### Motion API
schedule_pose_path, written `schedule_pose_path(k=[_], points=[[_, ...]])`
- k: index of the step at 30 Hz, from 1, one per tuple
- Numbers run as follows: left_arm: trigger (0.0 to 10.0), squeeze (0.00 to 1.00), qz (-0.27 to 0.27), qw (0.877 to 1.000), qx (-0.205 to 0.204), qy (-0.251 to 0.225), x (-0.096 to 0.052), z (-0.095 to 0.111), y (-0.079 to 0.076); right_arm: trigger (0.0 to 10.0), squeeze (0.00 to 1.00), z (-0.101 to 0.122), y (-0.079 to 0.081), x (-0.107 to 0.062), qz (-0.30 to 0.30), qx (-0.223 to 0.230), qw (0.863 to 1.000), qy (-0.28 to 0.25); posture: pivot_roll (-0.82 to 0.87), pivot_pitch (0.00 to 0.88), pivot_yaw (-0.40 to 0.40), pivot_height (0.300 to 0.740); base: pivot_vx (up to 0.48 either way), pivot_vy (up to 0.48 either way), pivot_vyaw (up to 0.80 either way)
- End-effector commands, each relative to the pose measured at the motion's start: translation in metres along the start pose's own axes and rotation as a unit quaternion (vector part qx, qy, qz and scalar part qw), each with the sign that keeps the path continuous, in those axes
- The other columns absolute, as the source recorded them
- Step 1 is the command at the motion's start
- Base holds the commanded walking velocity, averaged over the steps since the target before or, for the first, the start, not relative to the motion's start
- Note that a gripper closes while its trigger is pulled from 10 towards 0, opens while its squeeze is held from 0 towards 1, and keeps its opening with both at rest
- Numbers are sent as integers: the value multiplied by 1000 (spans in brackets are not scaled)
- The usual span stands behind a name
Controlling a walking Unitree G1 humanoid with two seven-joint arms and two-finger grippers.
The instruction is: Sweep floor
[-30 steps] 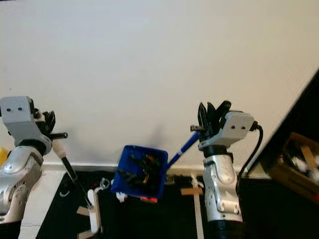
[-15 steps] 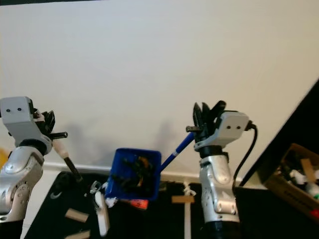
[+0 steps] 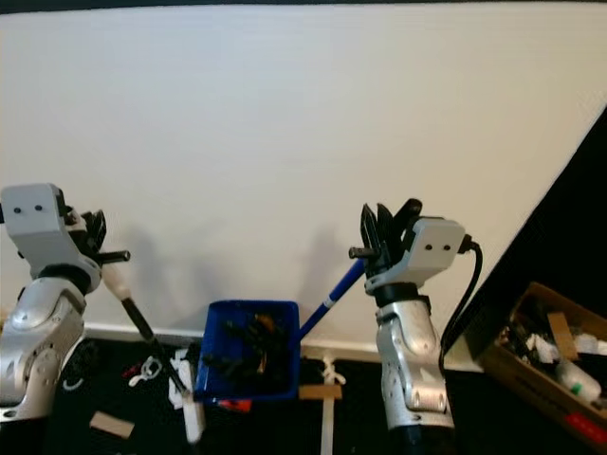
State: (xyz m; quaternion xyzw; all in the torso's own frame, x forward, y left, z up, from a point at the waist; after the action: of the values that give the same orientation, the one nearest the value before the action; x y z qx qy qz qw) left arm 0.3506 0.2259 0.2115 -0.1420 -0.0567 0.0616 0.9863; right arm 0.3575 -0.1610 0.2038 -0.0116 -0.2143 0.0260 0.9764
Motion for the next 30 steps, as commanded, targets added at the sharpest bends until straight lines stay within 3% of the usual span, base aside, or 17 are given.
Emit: schedule_pose_path(k=[1,30], points=[[10000,0,-1,1000,5,-20,-1,9,0,10000,0,34,-10,7,-20,-14,997,-72,42,102,86,740,304,-307,0],[10000,0,-11,1000,-10,-20,-2,9,-6,10000,0,31,-11,8,-20,-15,998,-65,42,103,85,740,19,-389,0]])
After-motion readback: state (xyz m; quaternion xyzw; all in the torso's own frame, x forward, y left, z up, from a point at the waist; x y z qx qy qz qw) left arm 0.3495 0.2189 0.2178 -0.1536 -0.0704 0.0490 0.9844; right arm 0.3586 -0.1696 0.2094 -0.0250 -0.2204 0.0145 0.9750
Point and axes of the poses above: a point about 5 cm out from each wrist's last joint towards the gripper, its own x axis pointing out of the wrist towards the gripper, its own z axis along the axis of the wrist's last joint, y = z × x, the point moved 5 cm from there along x, pointing out of the wrist towards the gripper, and after that the axes turned 14 degrees about -x, right-handed, at the moved point
